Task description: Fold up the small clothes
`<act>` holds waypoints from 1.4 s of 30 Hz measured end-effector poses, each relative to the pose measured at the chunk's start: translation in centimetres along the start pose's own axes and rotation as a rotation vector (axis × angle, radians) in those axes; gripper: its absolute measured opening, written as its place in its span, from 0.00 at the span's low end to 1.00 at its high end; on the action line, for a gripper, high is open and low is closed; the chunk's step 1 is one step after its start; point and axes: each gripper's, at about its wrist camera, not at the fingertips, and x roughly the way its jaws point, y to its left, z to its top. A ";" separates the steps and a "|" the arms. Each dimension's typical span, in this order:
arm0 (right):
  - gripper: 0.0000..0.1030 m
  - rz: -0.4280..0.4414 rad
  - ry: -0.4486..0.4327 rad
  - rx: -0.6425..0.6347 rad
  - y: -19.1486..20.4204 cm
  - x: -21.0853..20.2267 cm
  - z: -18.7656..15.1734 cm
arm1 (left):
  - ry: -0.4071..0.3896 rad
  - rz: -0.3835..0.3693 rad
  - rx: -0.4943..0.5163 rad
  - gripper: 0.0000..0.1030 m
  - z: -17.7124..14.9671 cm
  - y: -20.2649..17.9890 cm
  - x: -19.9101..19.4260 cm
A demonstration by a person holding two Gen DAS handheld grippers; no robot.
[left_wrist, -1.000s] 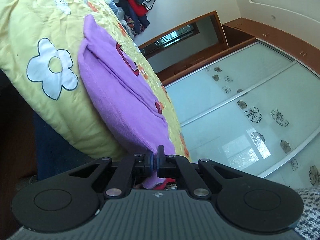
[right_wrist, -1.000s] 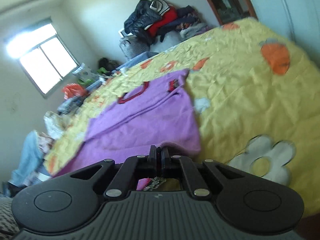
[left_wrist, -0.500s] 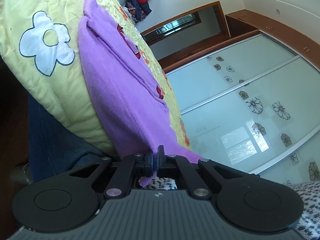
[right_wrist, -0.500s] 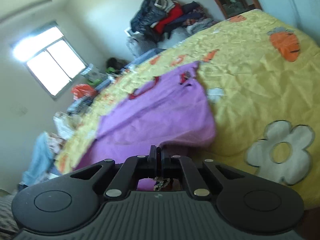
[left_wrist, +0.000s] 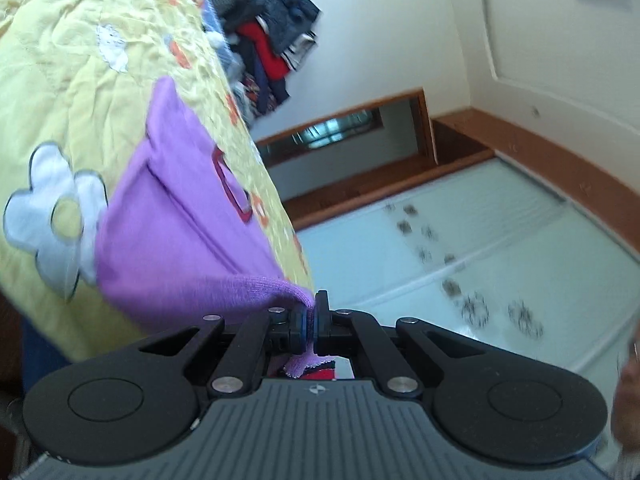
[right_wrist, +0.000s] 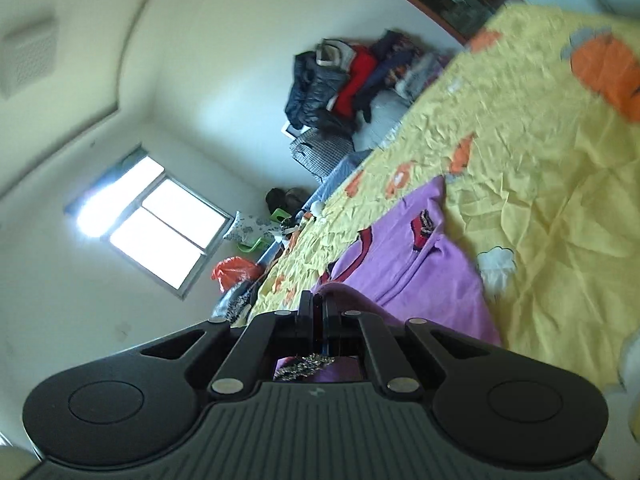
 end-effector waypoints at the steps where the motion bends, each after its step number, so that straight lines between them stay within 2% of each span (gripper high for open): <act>1: 0.04 -0.005 0.003 0.015 -0.8 1.3 0.6 | -0.008 0.008 -0.012 0.01 0.8 0.4 0.7; 6: 0.04 -0.062 0.061 0.094 -4.7 9.2 4.5 | -0.030 0.079 -0.050 0.01 4.9 2.7 5.1; 8: 0.04 -0.087 0.081 0.109 -5.9 12.1 5.7 | -0.038 0.093 -0.115 0.01 6.6 4.3 6.7; 13: 0.04 -0.121 0.118 0.141 -7.9 17.4 7.6 | -0.080 0.139 -0.162 0.01 10.2 6.1 9.5; 22: 0.04 -0.155 0.095 0.219 -10.4 21.4 9.9 | -0.132 0.166 -0.252 0.01 14.7 8.5 12.5; 28: 0.04 -0.203 0.112 0.249 -11.1 22.8 10.7 | -0.111 0.183 -0.292 0.01 16.4 10.1 14.4; 31: 0.05 -0.226 0.132 0.251 -11.3 23.9 11.1 | -0.111 0.230 -0.309 0.01 17.1 10.9 15.3; 34: 0.07 -0.257 0.168 0.305 -11.7 25.3 11.6 | -0.118 0.265 -0.352 0.02 17.8 11.7 15.6; 35: 0.13 -0.247 0.174 0.321 -11.8 25.6 11.8 | -0.124 0.273 -0.361 0.02 17.9 11.8 15.7; 36: 0.25 -0.231 0.187 0.321 -11.7 26.0 12.0 | -0.129 0.278 -0.374 0.05 18.2 12.0 15.7; 37: 0.32 -0.214 0.187 0.307 -11.3 26.2 12.2 | -0.137 0.283 -0.395 0.08 18.4 12.2 15.6; 39: 0.60 -0.198 0.179 0.274 -10.4 26.4 12.7 | -0.161 0.271 -0.409 0.15 19.0 12.5 15.4; 40: 0.67 -0.191 0.178 0.255 -9.9 26.5 13.0 | -0.175 0.286 -0.389 0.18 19.5 12.1 15.1; 41: 0.74 -0.199 0.166 0.229 -9.3 26.4 13.2 | -0.197 0.312 -0.373 0.26 19.9 11.6 14.8; 42: 0.75 -0.211 0.148 0.193 -8.7 26.2 13.5 | -0.222 0.316 -0.368 0.33 20.3 11.3 14.3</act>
